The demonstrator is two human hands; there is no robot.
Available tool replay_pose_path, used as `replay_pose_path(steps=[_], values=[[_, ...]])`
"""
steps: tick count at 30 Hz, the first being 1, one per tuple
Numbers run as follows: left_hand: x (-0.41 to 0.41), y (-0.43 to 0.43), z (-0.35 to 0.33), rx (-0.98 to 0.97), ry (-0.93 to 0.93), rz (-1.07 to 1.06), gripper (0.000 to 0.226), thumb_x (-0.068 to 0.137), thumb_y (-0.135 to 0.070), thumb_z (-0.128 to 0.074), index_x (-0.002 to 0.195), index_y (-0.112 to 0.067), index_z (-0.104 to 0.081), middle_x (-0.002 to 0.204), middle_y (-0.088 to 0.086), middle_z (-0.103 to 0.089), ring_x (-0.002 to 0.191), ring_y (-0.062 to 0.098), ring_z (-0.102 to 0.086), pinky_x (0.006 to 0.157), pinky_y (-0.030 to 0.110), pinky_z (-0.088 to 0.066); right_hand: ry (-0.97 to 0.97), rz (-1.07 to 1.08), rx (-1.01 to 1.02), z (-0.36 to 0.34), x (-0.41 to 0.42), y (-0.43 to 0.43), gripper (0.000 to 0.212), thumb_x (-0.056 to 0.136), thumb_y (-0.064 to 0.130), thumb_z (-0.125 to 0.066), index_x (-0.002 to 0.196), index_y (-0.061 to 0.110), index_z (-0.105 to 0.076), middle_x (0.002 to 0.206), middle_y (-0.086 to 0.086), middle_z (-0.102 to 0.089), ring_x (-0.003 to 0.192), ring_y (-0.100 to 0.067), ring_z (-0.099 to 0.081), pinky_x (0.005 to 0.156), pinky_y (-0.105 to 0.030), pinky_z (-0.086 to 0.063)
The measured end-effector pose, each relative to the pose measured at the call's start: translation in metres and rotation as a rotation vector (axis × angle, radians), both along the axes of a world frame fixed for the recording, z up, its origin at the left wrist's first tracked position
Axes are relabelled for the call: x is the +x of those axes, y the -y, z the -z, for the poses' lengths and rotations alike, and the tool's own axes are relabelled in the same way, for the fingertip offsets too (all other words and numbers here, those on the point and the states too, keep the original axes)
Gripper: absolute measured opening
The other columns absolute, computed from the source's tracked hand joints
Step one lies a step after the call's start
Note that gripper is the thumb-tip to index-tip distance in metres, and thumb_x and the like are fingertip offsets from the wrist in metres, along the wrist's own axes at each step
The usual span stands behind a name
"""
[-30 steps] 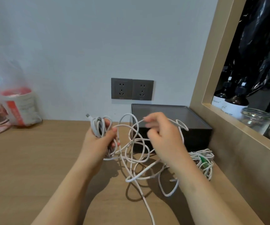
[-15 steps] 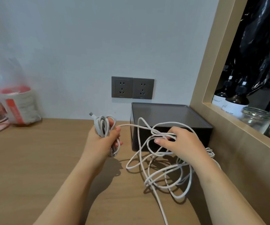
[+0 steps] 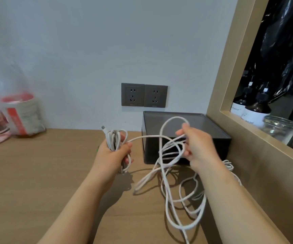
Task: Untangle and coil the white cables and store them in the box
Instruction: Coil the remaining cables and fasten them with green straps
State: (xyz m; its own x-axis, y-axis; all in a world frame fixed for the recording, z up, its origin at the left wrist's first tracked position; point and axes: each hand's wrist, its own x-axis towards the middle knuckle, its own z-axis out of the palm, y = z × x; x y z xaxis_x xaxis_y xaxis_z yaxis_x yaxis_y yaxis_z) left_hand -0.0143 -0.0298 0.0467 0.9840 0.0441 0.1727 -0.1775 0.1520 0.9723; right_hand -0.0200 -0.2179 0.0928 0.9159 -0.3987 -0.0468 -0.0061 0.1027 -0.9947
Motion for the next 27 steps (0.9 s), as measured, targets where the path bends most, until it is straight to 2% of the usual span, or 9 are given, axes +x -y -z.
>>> replay_pose_path(steps=[4, 7, 10, 12, 15, 17, 20, 23, 27], values=[[0.004, -0.007, 0.000, -0.086, -0.031, -0.085, 0.008, 0.092, -0.006, -0.057, 0.087, -0.012, -0.054, 0.061, 0.001, -0.053, 0.047, 0.010, -0.050, 0.058, 0.026, -0.056, 0.157, 0.225, 0.633, -0.015, -0.002, 0.019, 0.029, 0.098, 0.020, -0.047, 0.076, 0.003, -0.054, 0.045, -0.001, -0.045, 0.048, -0.010, -0.052, 0.062, -0.030, -0.059], [0.004, -0.006, -0.001, -0.090, -0.022, -0.125, 0.009, 0.092, -0.007, -0.058, 0.086, -0.014, -0.055, 0.064, 0.001, -0.054, 0.049, 0.009, -0.051, 0.065, 0.033, -0.056, 0.266, 0.273, 0.614, -0.018, -0.003, 0.020, 0.021, 0.099, 0.014, -0.046, 0.084, 0.002, -0.056, 0.060, -0.006, -0.053, 0.068, -0.020, -0.067, 0.072, -0.036, -0.059], [-0.002, -0.002, -0.003, -0.032, -0.003, -0.114, 0.010, 0.092, -0.008, -0.057, 0.088, -0.017, -0.055, 0.062, 0.001, -0.054, 0.051, 0.011, -0.052, 0.076, 0.046, -0.053, 0.210, 0.157, 0.335, -0.009, -0.001, 0.012, 0.009, 0.094, 0.003, -0.052, 0.101, 0.003, -0.057, 0.083, -0.012, -0.067, 0.082, -0.019, -0.070, 0.085, -0.035, -0.056], [-0.005, 0.001, -0.004, 0.014, -0.009, -0.094, 0.011, 0.092, -0.009, -0.057, 0.088, -0.019, -0.054, 0.063, 0.002, -0.055, 0.053, 0.013, -0.052, 0.081, 0.051, -0.053, 0.114, 0.052, 0.059, -0.003, -0.002, 0.007, 0.038, 0.090, 0.005, -0.057, 0.127, 0.006, -0.047, 0.091, -0.008, -0.070, 0.089, -0.017, -0.068, 0.088, -0.034, -0.054], [-0.006, 0.002, -0.005, 0.044, -0.038, -0.099, 0.011, 0.093, -0.010, -0.057, 0.087, -0.019, -0.054, 0.064, 0.003, -0.055, 0.058, 0.016, -0.052, 0.083, 0.055, -0.052, 0.138, 0.094, -0.481, 0.002, -0.013, 0.002, 0.068, 0.089, 0.014, -0.061, 0.145, 0.019, -0.023, 0.080, 0.006, -0.067, 0.081, -0.007, -0.063, 0.071, -0.020, -0.049], [-0.006, 0.002, -0.005, 0.053, -0.049, -0.103, 0.011, 0.093, -0.010, -0.057, 0.087, -0.019, -0.054, 0.064, 0.003, -0.055, 0.059, 0.017, -0.052, 0.084, 0.056, -0.051, 0.266, 0.132, -0.756, 0.001, -0.024, 0.001, 0.057, 0.088, 0.013, -0.061, 0.136, 0.026, -0.033, 0.077, 0.009, -0.059, 0.072, -0.004, -0.057, 0.062, -0.016, -0.041], [-0.005, 0.001, -0.005, 0.050, -0.058, -0.102, 0.011, 0.093, -0.011, -0.057, 0.087, -0.019, -0.054, 0.063, 0.003, -0.055, 0.058, 0.016, -0.051, 0.085, 0.057, -0.050, 0.261, -0.374, -1.049, -0.012, -0.040, 0.006, 0.032, 0.083, 0.018, -0.066, 0.101, 0.042, -0.054, 0.070, 0.007, -0.051, 0.062, -0.004, -0.050, 0.060, -0.018, -0.044], [-0.003, 0.000, -0.003, 0.042, -0.063, -0.117, 0.012, 0.093, -0.010, -0.058, 0.086, -0.019, -0.054, 0.058, -0.001, -0.055, 0.057, 0.016, -0.051, 0.085, 0.058, -0.050, -0.136, -1.090, -1.120, -0.016, -0.049, 0.003, 0.042, 0.077, 0.031, -0.074, 0.113, 0.045, -0.058, 0.077, 0.009, -0.057, 0.067, -0.001, -0.052, 0.067, -0.020, -0.046], [-0.003, -0.001, -0.002, 0.025, -0.073, -0.112, 0.014, 0.092, -0.008, -0.058, 0.084, -0.019, -0.053, 0.053, -0.004, -0.054, 0.053, 0.016, -0.048, 0.085, 0.060, -0.048, -0.318, -1.202, -1.285, 0.002, -0.044, -0.007, 0.055, 0.073, 0.036, -0.078, 0.122, 0.043, -0.053, 0.108, 0.011, -0.053, 0.099, -0.009, -0.052, 0.090, -0.031, -0.046]])
